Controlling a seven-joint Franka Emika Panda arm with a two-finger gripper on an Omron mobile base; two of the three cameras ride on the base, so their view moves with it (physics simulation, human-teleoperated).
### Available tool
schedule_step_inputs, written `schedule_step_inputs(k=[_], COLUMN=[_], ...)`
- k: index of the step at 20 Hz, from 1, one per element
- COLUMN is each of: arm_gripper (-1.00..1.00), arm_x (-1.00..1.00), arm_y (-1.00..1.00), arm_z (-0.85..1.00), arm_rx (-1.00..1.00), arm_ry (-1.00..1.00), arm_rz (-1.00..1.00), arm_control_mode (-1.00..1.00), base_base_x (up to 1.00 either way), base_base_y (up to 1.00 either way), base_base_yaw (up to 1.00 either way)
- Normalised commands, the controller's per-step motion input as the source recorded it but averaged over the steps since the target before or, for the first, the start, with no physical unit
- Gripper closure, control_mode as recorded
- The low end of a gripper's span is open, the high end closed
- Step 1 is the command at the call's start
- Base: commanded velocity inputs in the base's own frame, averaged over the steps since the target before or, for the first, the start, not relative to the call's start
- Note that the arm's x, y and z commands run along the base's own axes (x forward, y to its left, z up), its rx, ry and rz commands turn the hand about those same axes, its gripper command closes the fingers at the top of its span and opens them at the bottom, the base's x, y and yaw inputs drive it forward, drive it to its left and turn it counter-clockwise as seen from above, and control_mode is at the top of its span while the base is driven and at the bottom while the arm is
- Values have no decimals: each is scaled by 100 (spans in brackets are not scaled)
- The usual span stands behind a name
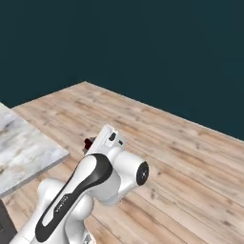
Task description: Move the drinks to the dining counter.
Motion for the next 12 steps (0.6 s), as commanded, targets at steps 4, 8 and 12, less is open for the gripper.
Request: schedule_step_inputs(k=[4,8,12], arm_gripper=[100,100,100], arm_x=[0,0,0], arm_y=[0,0,0], arm_z=[0,0,0], arm_rx=[0,0,0], arm_ry=[0,0,0], arm_rz=[0,0,0], arm_control_mode=[100,100,100], base_base_x=[-50,-49,-39], base_base_y=[52,47,49], base_base_yaw=[43,49,54])
